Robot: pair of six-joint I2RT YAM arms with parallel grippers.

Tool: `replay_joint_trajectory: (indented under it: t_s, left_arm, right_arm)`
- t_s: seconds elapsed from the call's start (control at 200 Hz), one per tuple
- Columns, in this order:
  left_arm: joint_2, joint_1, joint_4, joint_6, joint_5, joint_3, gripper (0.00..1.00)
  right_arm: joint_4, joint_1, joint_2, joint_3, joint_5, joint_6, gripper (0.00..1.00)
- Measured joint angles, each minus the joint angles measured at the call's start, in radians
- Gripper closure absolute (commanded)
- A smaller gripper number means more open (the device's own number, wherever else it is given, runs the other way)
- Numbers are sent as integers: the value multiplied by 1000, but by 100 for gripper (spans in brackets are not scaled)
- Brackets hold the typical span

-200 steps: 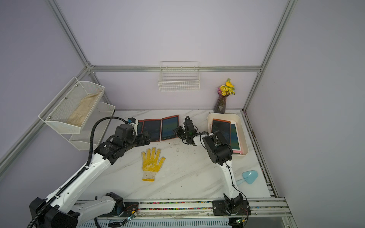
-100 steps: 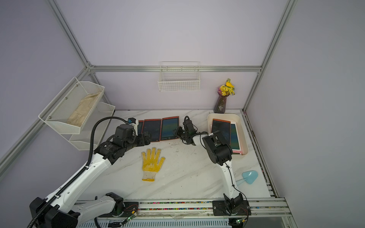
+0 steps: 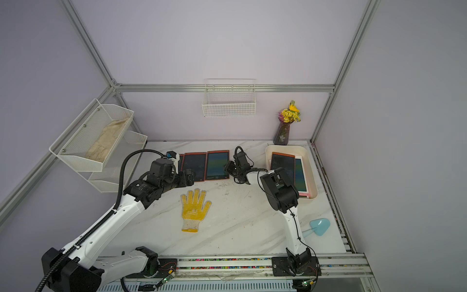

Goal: Take out the writing tablet from the storage box
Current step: Place the writing tablet at the center of the board.

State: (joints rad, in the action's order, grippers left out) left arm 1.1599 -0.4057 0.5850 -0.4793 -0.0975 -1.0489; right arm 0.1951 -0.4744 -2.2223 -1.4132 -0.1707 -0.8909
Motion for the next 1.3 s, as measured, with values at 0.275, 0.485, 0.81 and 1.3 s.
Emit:
replay_joint_trajectory:
  t_s: [0.275,0.485,0.81,1.3]
  left_arm:
    - [68,0,-5,-3,37,0,9]
    - [151,0,-28,-18,101,0,9]
    - [298,-63,-69,-39,146,-26,9]
    - [571,-248,-103,-60,146,-289,8]
  right_arm:
    - [-99,0,41,0,103,26,44]
    - [-137,9,121,32,142,57,44]
    - [-144,90,327,157,135,116,45]
    - [-145,368,628,349,61,215,45]
